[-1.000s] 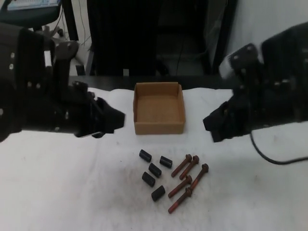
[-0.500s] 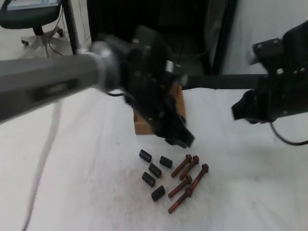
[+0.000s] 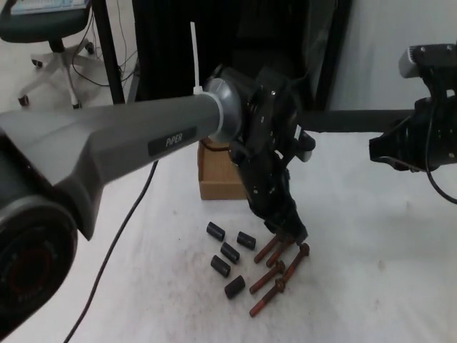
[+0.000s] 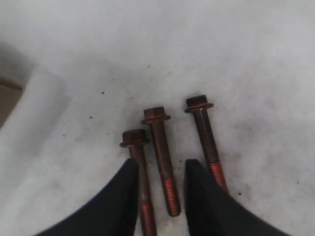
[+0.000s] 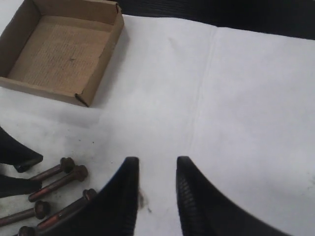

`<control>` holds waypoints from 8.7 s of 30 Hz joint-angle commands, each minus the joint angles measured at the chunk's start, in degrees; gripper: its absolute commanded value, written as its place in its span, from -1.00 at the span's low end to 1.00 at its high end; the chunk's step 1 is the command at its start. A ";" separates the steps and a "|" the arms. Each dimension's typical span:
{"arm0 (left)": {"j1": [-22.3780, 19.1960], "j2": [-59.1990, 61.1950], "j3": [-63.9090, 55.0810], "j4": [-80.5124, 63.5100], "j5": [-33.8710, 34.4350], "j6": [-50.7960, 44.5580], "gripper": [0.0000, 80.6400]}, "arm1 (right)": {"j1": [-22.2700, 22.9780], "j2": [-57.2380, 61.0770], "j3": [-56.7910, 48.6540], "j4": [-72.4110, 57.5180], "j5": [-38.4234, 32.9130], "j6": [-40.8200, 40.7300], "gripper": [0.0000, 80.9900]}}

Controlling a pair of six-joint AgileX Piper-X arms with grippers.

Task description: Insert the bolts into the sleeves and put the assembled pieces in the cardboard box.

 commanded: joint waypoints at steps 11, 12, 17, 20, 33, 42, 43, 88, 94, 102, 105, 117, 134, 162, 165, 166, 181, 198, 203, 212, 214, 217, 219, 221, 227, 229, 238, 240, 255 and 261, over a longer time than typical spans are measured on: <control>-0.14 3.08 -0.79 1.61 -5.91 6.30 -0.27 | -0.19 -1.54 -0.64 0.63 -0.65 0.84 -0.36; -0.14 3.41 -0.79 1.61 -6.85 6.94 -0.27 | -0.19 -1.54 -0.64 0.63 -0.65 0.84 -0.36; -0.14 4.33 -0.91 0.17 -7.53 7.38 -0.27 | -0.19 -1.54 -0.64 0.63 -0.65 0.84 -0.36; -0.14 4.41 -0.91 -1.29 -7.52 7.38 -0.27 | -0.19 -1.54 -0.64 0.63 -0.65 0.84 -0.36; -0.14 6.75 -0.91 -2.93 -7.52 6.45 -0.27 | -0.19 -1.54 -0.64 0.63 -0.65 0.84 -0.36; 0.03 8.03 -1.01 -3.42 -12.41 4.11 -0.27 | -0.19 -1.54 -0.64 0.63 -0.65 0.84 -0.36; 0.14 8.03 -1.01 -3.42 -12.67 3.40 -0.27 | -0.19 -1.54 -0.64 0.63 -0.65 0.84 -0.36; 23.08 -48.63 22.45 -0.48 -4.03 -10.22 -0.99 | 13.84 6.21 -2.63 -7.59 -14.93 1.91 -0.36; 26.41 -70.15 50.86 -25.97 7.62 -12.89 -0.99 | 21.22 16.79 -12.74 -3.52 -12.26 -1.47 -0.36; 28.24 -82.36 70.37 -43.08 7.51 -21.79 -0.99 | 26.87 32.46 -29.80 10.36 -2.92 -12.10 -0.36; 28.43 -82.72 70.91 -43.43 7.51 -20.51 -0.99 | 26.84 36.48 -33.56 12.06 -2.54 -12.10 -0.36; 28.53 -82.72 70.91 -43.78 7.08 -18.11 -0.99 | 29.65 41.02 -36.60 16.54 0.53 -19.58 -0.36; 28.53 -82.72 70.91 -43.34 7.09 -17.07 -0.99 | 32.05 44.08 -36.60 15.31 5.43 -19.99 -0.36; 28.53 -82.72 70.91 -43.37 5.34 -17.07 -0.99 | 32.21 47.99 -36.60 13.66 7.49 -22.39 -0.17; 28.53 -82.72 70.91 -43.37 5.34 -17.07 -0.99 | 32.50 48.35 -36.60 13.66 7.76 -22.39 -0.17; 28.53 -82.72 70.91 -43.37 5.28 -17.07 -0.99 | 32.47 48.34 -36.60 13.66 8.36 -22.39 -0.17; 28.53 -82.72 70.91 -43.37 3.41 -17.07 -0.99 | 32.47 48.34 -36.60 9.48 9.76 -22.39 -0.17; 28.53 -82.72 70.91 -43.76 3.42 -17.07 -0.99 | 32.62 46.75 -36.97 9.57 13.41 -17.17 -0.99; 28.53 -82.72 70.91 -50.32 3.81 -19.74 -0.99 | 31.63 39.14 -36.95 10.13 13.05 -4.94 -0.98; 28.53 -79.02 70.91 -71.00 16.10 -43.27 -0.99 | 23.92 21.08 -33.76 11.50 -11.81 6.68 -0.98; 28.53 -76.02 70.80 -75.24 22.86 -45.36 -0.99 | 22.25 17.27 -31.34 10.76 -16.48 6.68 -0.98; 28.53 -69.21 69.34 -78.16 33.66 -47.92 -0.99 | 19.79 10.49 -26.09 7.45 -23.49 6.68 -0.98; 28.53 -64.81 66.80 -78.56 37.05 -48.39 -0.99 | 18.64 6.06 -21.59 4.94 -26.17 6.68 -0.98; 28.53 -60.77 63.07 -78.96 37.50 -48.39 -0.99 | 17.98 1.99 -16.58 2.39 -26.45 6.68 -0.98; 26.75 -52.15 51.53 -86.01 38.54 -48.39 -0.99 | 18.91 -7.63 -0.23 -20.56 -29.32 13.26 -0.98; 25.46 -49.83 48.05 -85.98 40.82 -49.45 -0.99 | 20.27 -8.23 5.80 -33.09 -29.33 19.75 -0.98; 19.06 -47.04 44.46 -85.78 43.05 -51.81 -0.99 | 27.99 -3.54 18.41 -65.88 -19.35 23.34 -0.98; 18.31 -47.04 44.46 -85.78 43.04 -51.81 -0.99 | 28.69 -2.47 18.40 -65.99 -19.35 23.34 -0.98; 18.16 -47.04 44.82 -85.78 37.16 -49.26 -0.99 | 28.82 -1.72 18.40 -72.60 -13.46 22.69 -0.98; 18.16 -47.04 44.82 -85.78 37.18 -48.69 -0.99 | 28.82 -1.72 18.40 -71.53 -13.46 22.69 -0.98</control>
